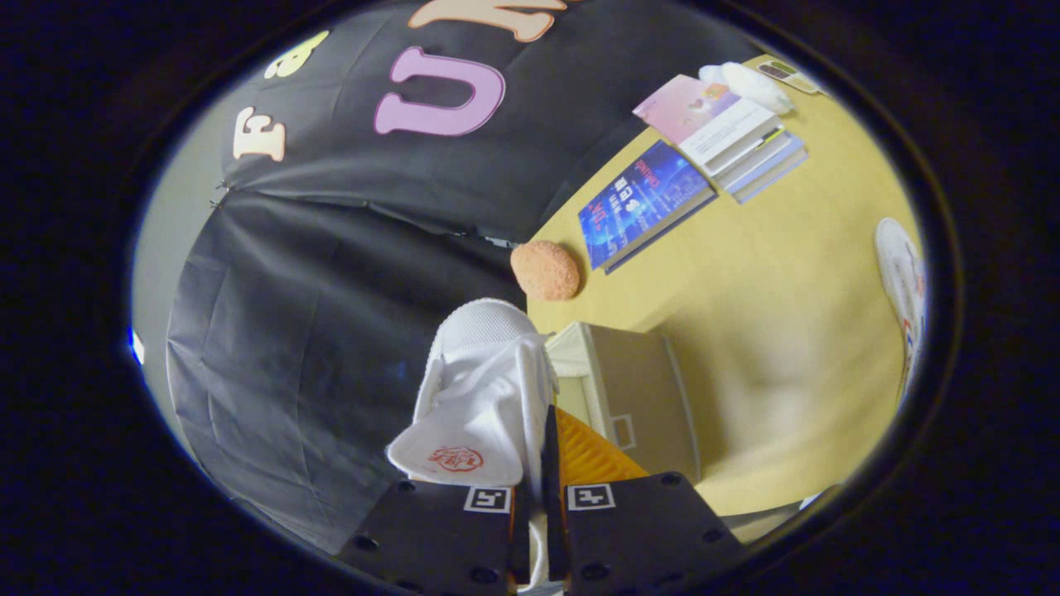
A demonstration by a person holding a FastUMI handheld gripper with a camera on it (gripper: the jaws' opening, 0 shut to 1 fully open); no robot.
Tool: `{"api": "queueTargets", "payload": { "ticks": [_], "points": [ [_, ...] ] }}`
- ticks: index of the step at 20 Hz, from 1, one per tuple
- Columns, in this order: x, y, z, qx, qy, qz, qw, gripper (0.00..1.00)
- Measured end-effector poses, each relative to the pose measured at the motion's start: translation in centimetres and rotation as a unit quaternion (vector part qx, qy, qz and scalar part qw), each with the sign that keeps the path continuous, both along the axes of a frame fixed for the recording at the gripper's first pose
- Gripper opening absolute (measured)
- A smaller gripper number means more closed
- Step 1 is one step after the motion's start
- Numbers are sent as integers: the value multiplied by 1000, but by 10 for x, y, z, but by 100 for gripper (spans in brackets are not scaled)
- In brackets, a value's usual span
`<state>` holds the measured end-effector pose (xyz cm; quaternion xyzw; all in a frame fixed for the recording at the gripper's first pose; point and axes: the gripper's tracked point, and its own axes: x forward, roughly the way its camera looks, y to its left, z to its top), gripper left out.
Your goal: Open the storage box then place both shoes into the box .Put the left shoe in first, then the right shoe, with the right side of both shoes facing outward in a uniform manner.
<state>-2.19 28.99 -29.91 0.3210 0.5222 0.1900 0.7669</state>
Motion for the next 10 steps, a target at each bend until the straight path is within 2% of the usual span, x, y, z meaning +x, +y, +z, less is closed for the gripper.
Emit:
{"api": "queueTargets", "payload": {
  "ticks": [4,10],
  "points": [
    [-9,54,-34,-24,2,8,1000,11],
    [-2,84,-82,-110,-69,-15,991,11]
  ]
}}
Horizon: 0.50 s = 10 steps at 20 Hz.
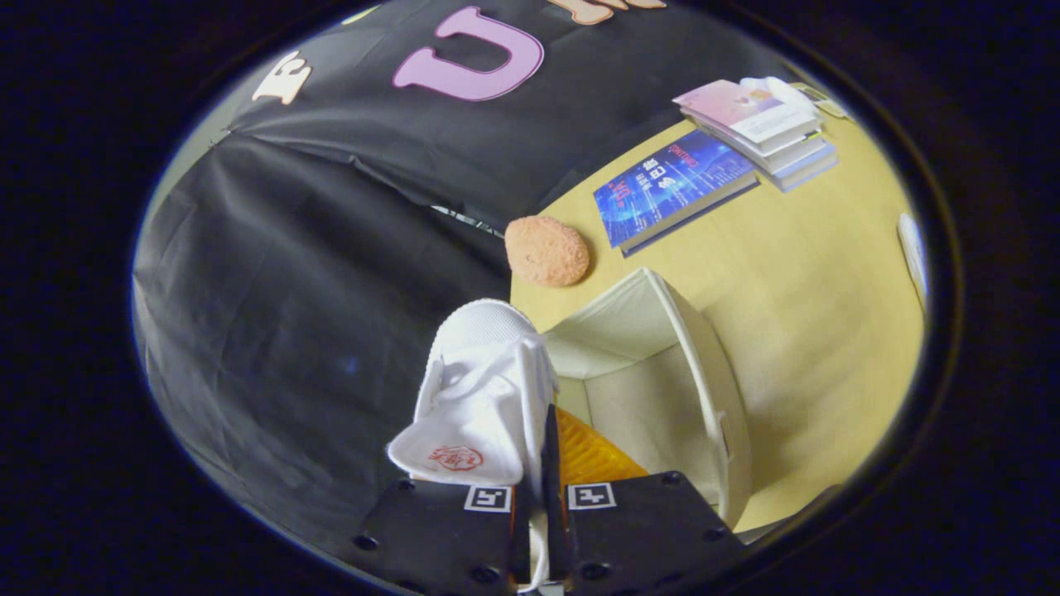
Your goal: Open the storage box then place both shoes into the box .Put the left shoe in first, then the right shoe, with the right side of both shoes facing outward in a uniform manner.
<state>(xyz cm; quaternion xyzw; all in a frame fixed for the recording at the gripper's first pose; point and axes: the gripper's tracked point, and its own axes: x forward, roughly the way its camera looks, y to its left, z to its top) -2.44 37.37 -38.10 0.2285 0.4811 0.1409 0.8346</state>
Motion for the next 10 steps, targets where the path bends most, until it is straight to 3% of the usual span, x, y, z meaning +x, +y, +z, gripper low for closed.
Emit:
{"api": "queueTargets", "payload": {
  "ticks": [4,10],
  "points": [
    [-2,-2,-26,-62,-26,-6,998,11],
    [-24,-1,-70,-104,23,17,994,11]
  ]
}}
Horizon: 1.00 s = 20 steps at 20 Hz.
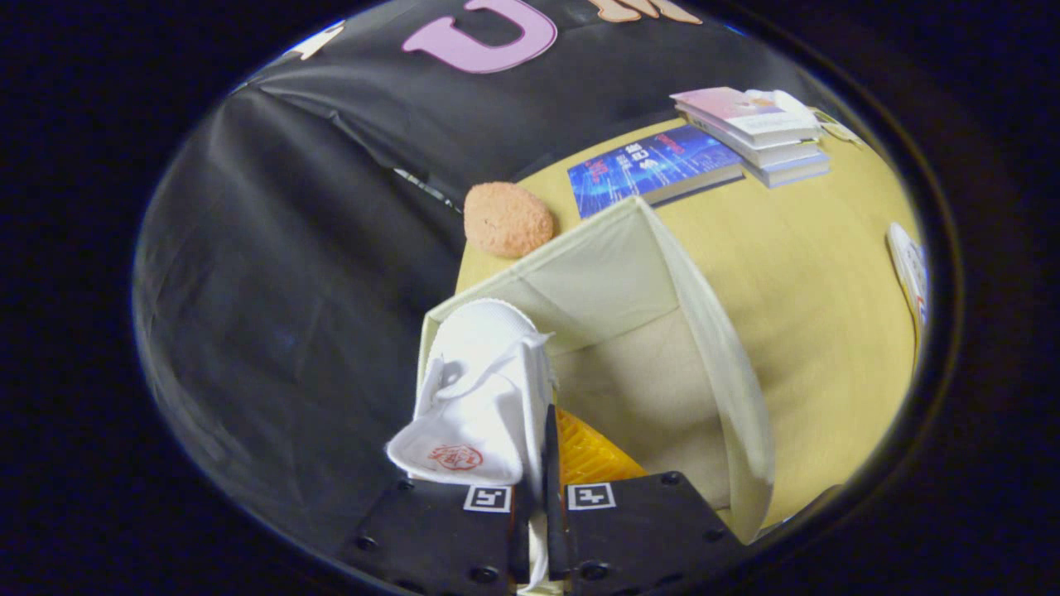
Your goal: Open the storage box then place both shoes into the box .Put the left shoe in first, then the right shoe, with the right side of both shoes facing outward in a uniform manner.
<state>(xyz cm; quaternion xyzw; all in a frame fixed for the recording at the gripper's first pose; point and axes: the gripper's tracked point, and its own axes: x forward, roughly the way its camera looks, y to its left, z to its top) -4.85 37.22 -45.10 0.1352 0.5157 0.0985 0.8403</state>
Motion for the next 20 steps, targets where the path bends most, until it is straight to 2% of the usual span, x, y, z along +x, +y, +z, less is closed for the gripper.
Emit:
{"api": "queueTargets", "payload": {
  "ticks": [3,5,7,11,15,20],
  "points": [
    [-1,1,-4,-3,9,0,1000,11],
    [-3,8,-5,5,16,15,1000,33],
    [-5,25,11,46,17,31,998,55],
    [5,31,42,66,-22,57,996,100],
    [15,21,94,107,-54,73,990,99],
    [22,-33,156,120,-85,63,987,99]
  ]
}}
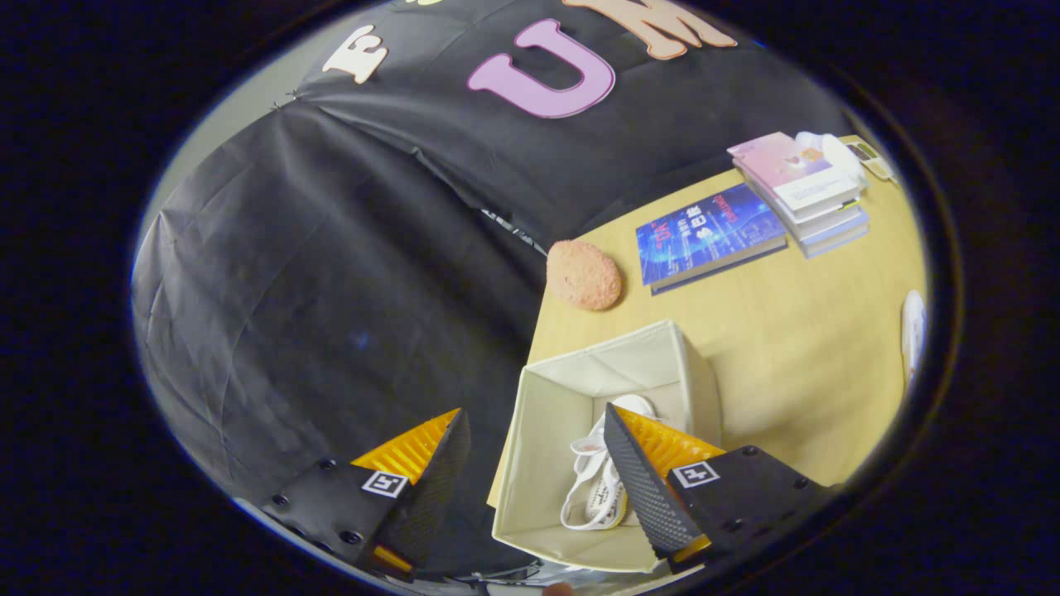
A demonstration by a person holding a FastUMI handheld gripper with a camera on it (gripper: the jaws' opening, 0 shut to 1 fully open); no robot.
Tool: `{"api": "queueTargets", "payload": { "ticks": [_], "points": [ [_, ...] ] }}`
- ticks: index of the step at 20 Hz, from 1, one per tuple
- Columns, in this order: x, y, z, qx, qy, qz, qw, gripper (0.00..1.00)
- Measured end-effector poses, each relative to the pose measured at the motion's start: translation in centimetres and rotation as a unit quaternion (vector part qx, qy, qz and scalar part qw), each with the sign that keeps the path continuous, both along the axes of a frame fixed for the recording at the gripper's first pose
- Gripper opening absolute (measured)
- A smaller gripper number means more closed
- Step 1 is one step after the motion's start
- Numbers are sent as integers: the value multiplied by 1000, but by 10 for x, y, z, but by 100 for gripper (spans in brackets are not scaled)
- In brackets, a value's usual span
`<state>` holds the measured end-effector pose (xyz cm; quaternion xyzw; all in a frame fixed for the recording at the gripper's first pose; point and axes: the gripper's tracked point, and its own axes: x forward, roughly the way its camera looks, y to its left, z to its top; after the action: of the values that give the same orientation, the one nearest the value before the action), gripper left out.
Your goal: Open the storage box then place both shoes into the box .Put the left shoe in first, then the right shoe, with the right side of both shoes facing outward in a uniform manner.
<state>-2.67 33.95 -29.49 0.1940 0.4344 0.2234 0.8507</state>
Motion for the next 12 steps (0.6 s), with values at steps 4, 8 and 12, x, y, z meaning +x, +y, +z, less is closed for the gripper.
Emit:
{"api": "queueTargets", "payload": {
  "ticks": [4,8,12],
  "points": [
    [1,-76,35,-52,-44,0,998,100],
    [-5,-180,55,-159,-86,-5,983,100],
    [-20,-275,42,-254,-73,-22,964,100]
  ]
}}
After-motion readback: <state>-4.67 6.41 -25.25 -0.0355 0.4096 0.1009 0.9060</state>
